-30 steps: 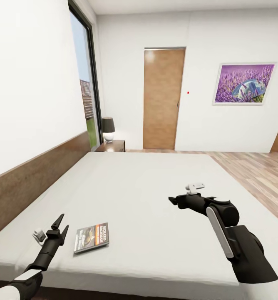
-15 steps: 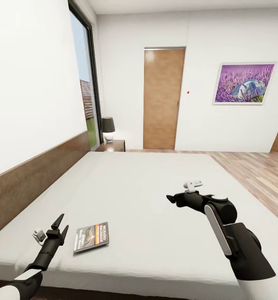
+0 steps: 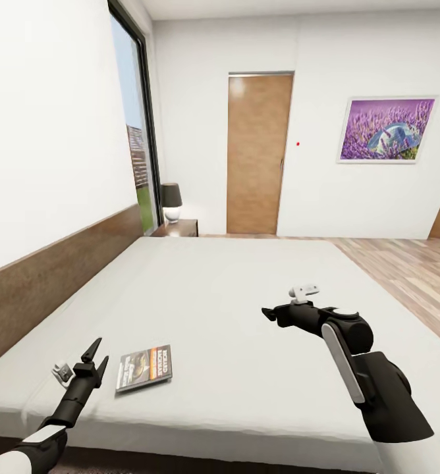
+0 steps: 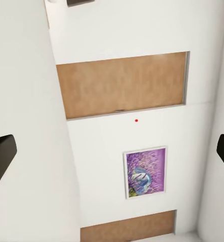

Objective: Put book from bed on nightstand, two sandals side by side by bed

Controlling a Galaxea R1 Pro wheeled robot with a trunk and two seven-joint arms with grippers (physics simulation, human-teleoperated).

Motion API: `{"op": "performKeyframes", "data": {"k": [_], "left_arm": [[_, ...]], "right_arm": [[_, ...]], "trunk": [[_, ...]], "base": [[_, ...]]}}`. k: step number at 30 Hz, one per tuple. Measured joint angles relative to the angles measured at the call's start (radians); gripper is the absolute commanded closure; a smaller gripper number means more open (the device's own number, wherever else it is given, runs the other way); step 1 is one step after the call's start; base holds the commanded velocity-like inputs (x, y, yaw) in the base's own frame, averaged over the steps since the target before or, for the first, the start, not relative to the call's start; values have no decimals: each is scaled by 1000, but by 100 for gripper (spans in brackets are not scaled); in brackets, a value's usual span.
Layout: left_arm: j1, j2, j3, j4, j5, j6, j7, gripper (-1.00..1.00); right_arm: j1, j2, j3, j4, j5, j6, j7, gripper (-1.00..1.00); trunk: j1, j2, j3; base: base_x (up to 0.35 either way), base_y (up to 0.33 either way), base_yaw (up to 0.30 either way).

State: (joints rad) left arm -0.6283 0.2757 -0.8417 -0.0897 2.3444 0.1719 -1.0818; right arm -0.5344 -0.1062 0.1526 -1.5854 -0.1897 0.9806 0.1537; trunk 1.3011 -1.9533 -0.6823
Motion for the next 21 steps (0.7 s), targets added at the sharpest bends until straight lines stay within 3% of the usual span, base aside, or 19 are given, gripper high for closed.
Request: {"op": "performKeyframes", "data": {"k": [21], "left_arm": [[-26,-1,0,0,0,-1,10,-100]], "right_arm": [[1,1,0,0,0,1,0,-100]], "trunk": [[8,-14,-6]], "base": [[0,0,0]]}}
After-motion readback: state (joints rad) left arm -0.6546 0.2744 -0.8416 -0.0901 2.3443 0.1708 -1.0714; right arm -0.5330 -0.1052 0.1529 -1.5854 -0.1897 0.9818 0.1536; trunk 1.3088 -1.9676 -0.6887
